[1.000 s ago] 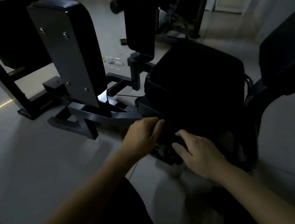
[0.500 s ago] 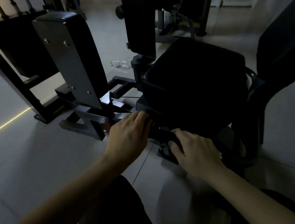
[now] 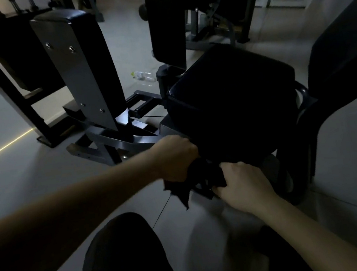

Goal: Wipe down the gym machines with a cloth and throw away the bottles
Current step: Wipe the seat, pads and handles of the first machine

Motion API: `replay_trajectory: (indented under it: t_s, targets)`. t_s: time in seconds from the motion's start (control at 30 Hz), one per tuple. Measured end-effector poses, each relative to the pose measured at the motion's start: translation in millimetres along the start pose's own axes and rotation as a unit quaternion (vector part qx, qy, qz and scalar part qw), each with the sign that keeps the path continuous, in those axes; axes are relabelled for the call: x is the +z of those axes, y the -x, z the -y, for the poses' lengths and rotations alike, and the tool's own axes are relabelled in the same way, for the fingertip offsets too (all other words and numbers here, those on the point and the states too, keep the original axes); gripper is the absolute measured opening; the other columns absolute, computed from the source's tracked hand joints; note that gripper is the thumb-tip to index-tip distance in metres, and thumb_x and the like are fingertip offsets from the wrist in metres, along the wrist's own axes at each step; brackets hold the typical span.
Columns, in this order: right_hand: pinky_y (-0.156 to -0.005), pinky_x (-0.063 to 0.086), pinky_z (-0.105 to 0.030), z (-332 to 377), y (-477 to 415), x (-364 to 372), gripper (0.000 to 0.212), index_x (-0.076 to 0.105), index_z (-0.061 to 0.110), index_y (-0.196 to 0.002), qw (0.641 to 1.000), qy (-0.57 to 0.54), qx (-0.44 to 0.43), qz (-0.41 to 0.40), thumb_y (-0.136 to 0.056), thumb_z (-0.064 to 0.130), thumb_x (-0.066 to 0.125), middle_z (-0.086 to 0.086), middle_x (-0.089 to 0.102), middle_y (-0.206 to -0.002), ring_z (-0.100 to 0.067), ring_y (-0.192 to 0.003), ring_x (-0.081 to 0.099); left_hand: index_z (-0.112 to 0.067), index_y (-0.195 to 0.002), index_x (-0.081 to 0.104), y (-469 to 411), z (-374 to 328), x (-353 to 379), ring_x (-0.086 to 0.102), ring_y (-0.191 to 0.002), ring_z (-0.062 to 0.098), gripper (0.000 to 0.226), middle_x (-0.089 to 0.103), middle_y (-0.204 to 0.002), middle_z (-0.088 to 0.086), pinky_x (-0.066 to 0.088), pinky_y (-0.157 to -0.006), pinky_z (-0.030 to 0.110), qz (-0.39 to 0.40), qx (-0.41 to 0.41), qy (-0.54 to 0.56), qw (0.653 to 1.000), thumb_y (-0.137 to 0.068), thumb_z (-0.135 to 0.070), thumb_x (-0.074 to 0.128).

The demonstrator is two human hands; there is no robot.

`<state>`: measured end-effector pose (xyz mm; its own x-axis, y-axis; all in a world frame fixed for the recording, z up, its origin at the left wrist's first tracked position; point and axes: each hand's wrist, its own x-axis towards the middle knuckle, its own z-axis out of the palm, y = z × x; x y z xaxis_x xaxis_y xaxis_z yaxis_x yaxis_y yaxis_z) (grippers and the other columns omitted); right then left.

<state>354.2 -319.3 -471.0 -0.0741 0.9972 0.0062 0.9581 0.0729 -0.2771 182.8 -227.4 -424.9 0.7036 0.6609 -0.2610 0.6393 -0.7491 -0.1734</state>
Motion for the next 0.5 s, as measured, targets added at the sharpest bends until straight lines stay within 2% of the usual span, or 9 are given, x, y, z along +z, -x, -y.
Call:
replay_trajectory:
  t_s: [0.07,0.1,0.13,0.2,0.27,0.33,0.4,0.43,0.5]
  targets:
    - [-0.062,0.036,-0.027,-2,1,1,0.021,0.056,0.027,-0.096,1.0,0.017,-0.007,-0.01,-0.087,0.046,0.062,0.003,0.061,-0.088,-0.018,-0.085,0.064,-0.017,-0.11,0.065,-20,11,-12,0.062,-0.081,0.015,0.036,0.06,-0.085,-0.005,0.05,-0.069,0.026,0.156,-0.007,0.129,0.979,-0.081,-0.032,0.08]
    - [-0.063,0.036,-0.027,-2,2,2,0.021,0.056,0.028,-0.099,1.0,0.025,-0.011,-0.015,-0.087,0.044,0.062,0.003,0.064,-0.091,-0.018,-0.087,0.065,-0.017,-0.11,0.066,-26,13,-16,0.063,-0.083,0.015,0.042,0.063,-0.09,-0.004,0.051,-0.069,0.026,0.212,-0.016,0.163,0.963,-0.077,-0.033,0.085]
    - [-0.062,0.036,-0.026,-2,2,2,0.022,0.056,0.028,-0.1,0.999,0.027,-0.012,-0.014,-0.087,0.043,0.063,0.003,0.064,-0.093,-0.018,-0.088,0.065,-0.017,-0.108,0.066,-27,13,-17,0.063,-0.082,0.014,0.04,0.065,-0.091,-0.003,0.05,-0.067,0.025,0.227,-0.014,0.159,0.961,-0.076,-0.033,0.085]
    - [-0.057,0.034,-0.023,-2,3,2,0.019,0.052,0.029,-0.096,1.0,0.019,-0.014,-0.014,-0.088,0.043,0.062,0.004,0.059,-0.086,-0.016,-0.081,0.063,-0.015,-0.105,0.065,-17,4,-11,0.059,-0.072,0.013,0.029,0.062,-0.083,-0.004,0.043,-0.06,0.023,0.142,-0.007,0.061,0.988,-0.086,-0.035,0.074]
    - [-0.051,0.026,-0.021,1,4,0,0.022,0.044,0.03,-0.088,1.0,0.014,-0.009,-0.02,-0.088,0.045,0.06,0.007,0.051,-0.078,-0.013,-0.07,0.054,-0.015,-0.116,0.059,2,-7,13,0.056,-0.072,0.014,0.026,0.058,-0.083,-0.001,0.04,-0.065,0.026,-0.034,-0.027,-0.023,0.999,-0.097,-0.033,0.057]
    - [-0.049,0.024,-0.021,3,5,0,0.025,0.042,0.03,-0.085,0.999,0.02,-0.003,-0.027,-0.088,0.048,0.059,0.009,0.047,-0.073,-0.012,-0.066,0.05,-0.013,-0.12,0.055,17,-19,39,0.055,-0.082,0.02,0.024,0.06,-0.096,0.005,0.045,-0.075,0.034,-0.185,-0.045,-0.056,0.98,-0.099,-0.023,0.048]
    - [-0.053,0.028,-0.024,5,4,-1,0.026,0.042,0.03,-0.085,0.999,0.023,0.002,-0.034,-0.087,0.049,0.06,0.008,0.05,-0.075,-0.015,-0.072,0.059,-0.011,-0.108,0.057,17,-28,56,0.051,-0.08,0.025,0.017,0.058,-0.093,0.007,0.045,-0.074,0.039,-0.292,-0.051,-0.087,0.951,-0.095,-0.018,0.049]
    - [-0.056,0.031,-0.026,6,4,-2,0.026,0.043,0.029,-0.086,0.999,0.026,0.002,-0.035,-0.088,0.05,0.059,0.006,0.054,-0.078,-0.016,-0.077,0.063,-0.011,-0.104,0.058,13,-28,56,0.052,-0.078,0.025,0.016,0.059,-0.09,0.007,0.045,-0.072,0.039,-0.31,-0.047,-0.088,0.945,-0.094,-0.02,0.048]
    - [-0.06,0.032,-0.027,6,5,-3,0.026,0.044,0.028,-0.088,0.999,0.025,0.001,-0.033,-0.088,0.049,0.059,0.003,0.062,-0.085,-0.018,-0.083,0.065,-0.014,-0.103,0.06,7,-25,40,0.058,-0.074,0.023,0.022,0.062,-0.085,0.004,0.047,-0.069,0.036,-0.227,-0.02,-0.068,0.971,-0.097,-0.029,0.046]
